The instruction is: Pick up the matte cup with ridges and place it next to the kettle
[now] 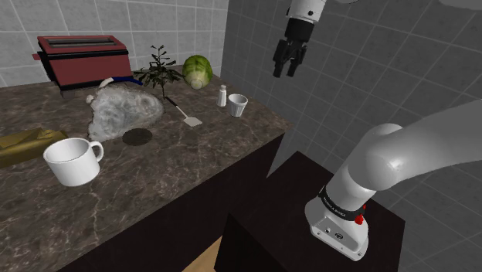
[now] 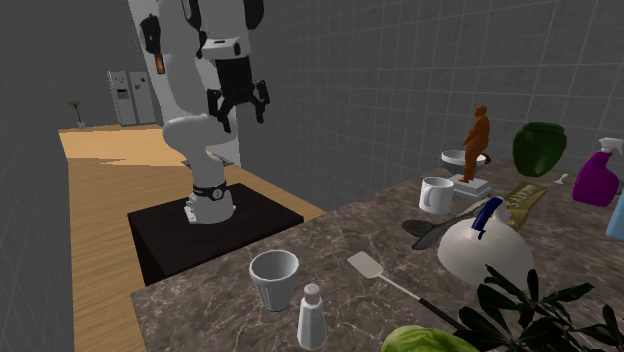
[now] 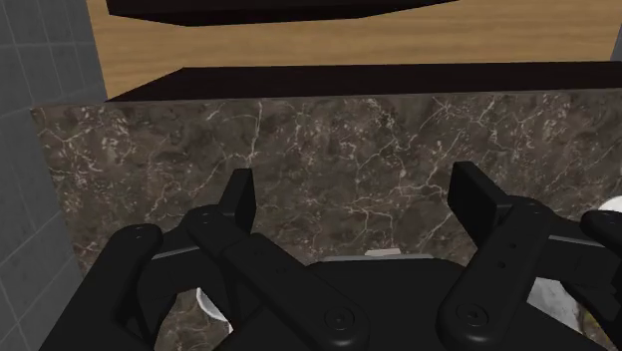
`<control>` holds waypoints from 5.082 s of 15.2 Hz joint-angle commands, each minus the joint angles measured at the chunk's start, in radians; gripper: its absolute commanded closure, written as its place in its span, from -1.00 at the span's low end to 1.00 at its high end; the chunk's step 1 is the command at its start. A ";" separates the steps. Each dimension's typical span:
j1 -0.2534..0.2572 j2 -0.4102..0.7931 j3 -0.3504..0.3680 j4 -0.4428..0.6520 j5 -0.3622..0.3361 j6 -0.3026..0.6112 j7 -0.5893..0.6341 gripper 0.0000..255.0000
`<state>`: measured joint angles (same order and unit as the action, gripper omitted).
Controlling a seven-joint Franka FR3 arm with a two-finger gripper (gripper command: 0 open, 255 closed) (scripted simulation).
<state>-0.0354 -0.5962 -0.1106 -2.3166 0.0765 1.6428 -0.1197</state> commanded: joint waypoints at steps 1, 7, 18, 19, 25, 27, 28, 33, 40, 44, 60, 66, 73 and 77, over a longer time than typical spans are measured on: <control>-0.005 0.056 -0.019 0.000 0.000 0.054 -0.018 -1.00; -0.012 0.260 -0.072 0.055 0.024 0.194 -0.075 -1.00; -0.037 0.674 -0.142 0.275 0.145 0.352 -0.202 -1.00; -0.043 0.713 -0.144 0.303 0.160 0.359 -0.213 -1.00; -0.090 0.951 -0.144 0.498 0.244 0.375 -0.268 -1.00; -0.097 0.986 -0.140 0.520 0.256 0.385 -0.275 -1.00; -0.096 0.991 -0.139 0.512 0.259 0.397 -0.277 -1.00; -0.091 1.016 -0.130 0.481 0.275 0.453 -0.287 -1.00; -0.091 1.019 -0.128 0.478 0.277 0.459 -0.288 -1.00; -0.091 1.019 -0.128 0.478 0.277 0.459 -0.288 1.00; -0.085 0.957 -0.140 0.513 0.247 0.367 -0.255 1.00; -0.083 0.923 -0.146 0.547 0.230 0.302 -0.234 1.00; -0.083 0.891 -0.151 0.598 0.214 0.223 -0.212 1.00; -0.083 0.876 -0.153 0.633 0.207 0.176 -0.200 1.00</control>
<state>-0.1179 0.2818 -0.2629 -1.6978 0.2849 1.8345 -0.3224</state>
